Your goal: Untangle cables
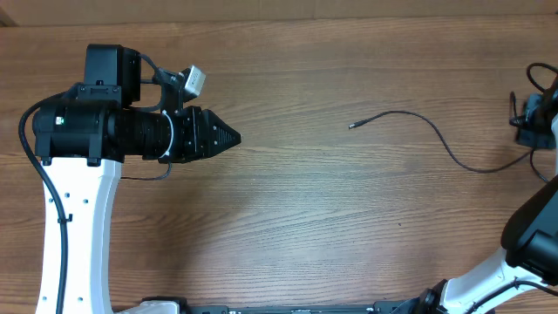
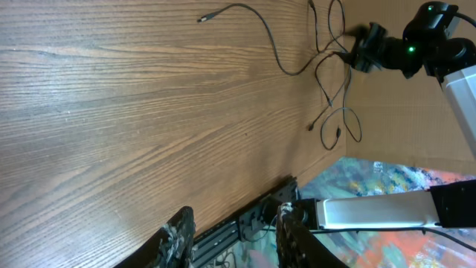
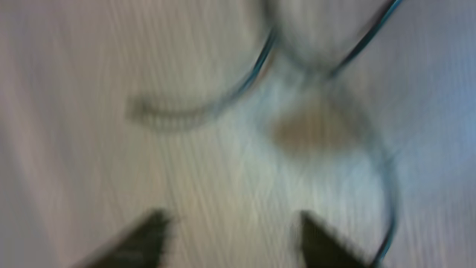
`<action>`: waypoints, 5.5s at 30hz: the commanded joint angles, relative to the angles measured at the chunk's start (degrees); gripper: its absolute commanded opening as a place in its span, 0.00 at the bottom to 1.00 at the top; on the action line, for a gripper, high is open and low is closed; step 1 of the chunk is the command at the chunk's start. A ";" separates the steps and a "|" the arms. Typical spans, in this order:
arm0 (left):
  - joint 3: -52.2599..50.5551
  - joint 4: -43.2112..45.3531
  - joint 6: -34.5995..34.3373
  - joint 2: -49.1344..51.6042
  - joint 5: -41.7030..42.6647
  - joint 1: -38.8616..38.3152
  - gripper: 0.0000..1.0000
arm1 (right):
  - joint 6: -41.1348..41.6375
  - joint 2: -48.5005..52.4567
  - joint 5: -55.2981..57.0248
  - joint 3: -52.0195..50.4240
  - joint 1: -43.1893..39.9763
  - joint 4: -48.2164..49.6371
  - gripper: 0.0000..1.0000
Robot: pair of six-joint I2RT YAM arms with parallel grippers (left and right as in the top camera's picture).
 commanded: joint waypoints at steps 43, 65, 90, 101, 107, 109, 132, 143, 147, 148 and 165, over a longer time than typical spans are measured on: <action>0.85 -4.02 2.67 0.09 -1.16 -0.44 0.35 | -0.94 13.11 2.67 0.33 43.69 4.48 0.59; 0.85 -4.59 2.71 0.07 -1.88 -0.44 0.36 | -1.20 14.75 7.72 0.48 41.70 7.41 0.04; 0.85 -4.46 1.29 0.09 -4.22 -0.44 0.36 | -18.43 7.65 15.19 14.67 -15.74 -6.71 0.04; 0.85 -4.72 1.33 0.09 -4.22 -0.44 0.36 | -28.39 6.19 -7.15 16.72 -26.18 -4.63 0.73; 0.85 -4.37 2.05 0.09 -4.90 -0.44 0.37 | -34.67 1.14 -17.97 18.80 -24.28 -0.59 1.00; 0.85 -4.22 2.03 0.09 -4.90 -0.44 0.37 | -36.02 -1.27 -17.97 20.09 -23.19 0.74 1.00; 3.21 23.08 1.81 -10.62 -23.91 5.90 0.25 | -49.35 -25.00 -25.44 24.87 17.79 5.95 0.95; 2.14 18.47 1.99 -20.85 -50.21 5.86 0.16 | -57.22 -32.20 29.73 23.78 50.03 -1.14 0.96; -3.50 19.56 2.03 -25.46 -53.16 5.86 0.16 | -56.89 -35.21 30.32 20.76 52.63 -1.14 0.96; -5.88 20.22 2.01 -27.02 -53.29 5.86 0.16 | -56.57 -36.22 30.32 19.54 52.61 -0.92 0.96; -27.50 30.12 -2.10 -42.29 -52.33 5.88 0.99 | -53.72 -43.25 31.19 5.75 40.06 -1.01 1.00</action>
